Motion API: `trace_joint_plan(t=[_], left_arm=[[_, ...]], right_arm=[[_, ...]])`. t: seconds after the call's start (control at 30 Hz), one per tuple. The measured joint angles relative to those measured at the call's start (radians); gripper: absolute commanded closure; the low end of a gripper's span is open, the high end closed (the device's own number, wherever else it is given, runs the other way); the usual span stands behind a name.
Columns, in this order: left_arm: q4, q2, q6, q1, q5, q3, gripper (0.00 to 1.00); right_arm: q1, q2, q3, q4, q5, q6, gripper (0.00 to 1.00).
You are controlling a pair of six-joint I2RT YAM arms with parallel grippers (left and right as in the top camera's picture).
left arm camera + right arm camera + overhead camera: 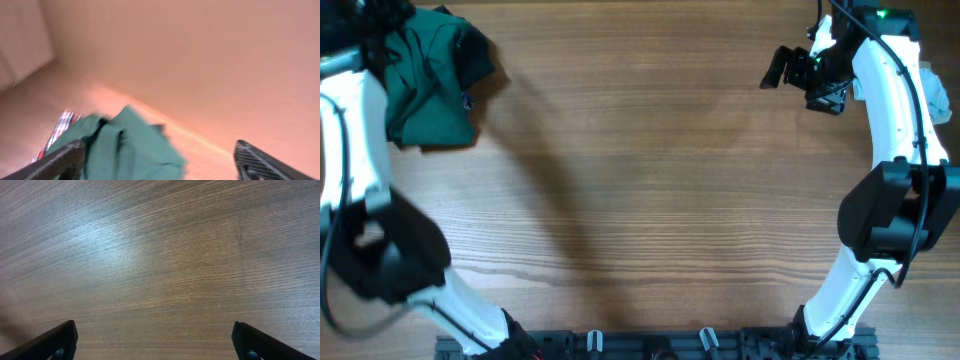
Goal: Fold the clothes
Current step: 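Open the left gripper and withdraw it from the stack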
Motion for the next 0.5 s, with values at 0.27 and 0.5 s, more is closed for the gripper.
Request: trace_joint_plan(t=[0.27,0.5], left_arm=[[-0.298,-0.324,0.017,-0.007,0.253,0.006,0.0],[-0.677,-0.545,0.163,-0.007,0.43,0.002,0.0]], right_arm=[[0.0,0.0,0.0,-0.002,0.0,0.003,0.02],[0.002,-0.081,0.0,-0.044,0.0,0.003,0.02]])
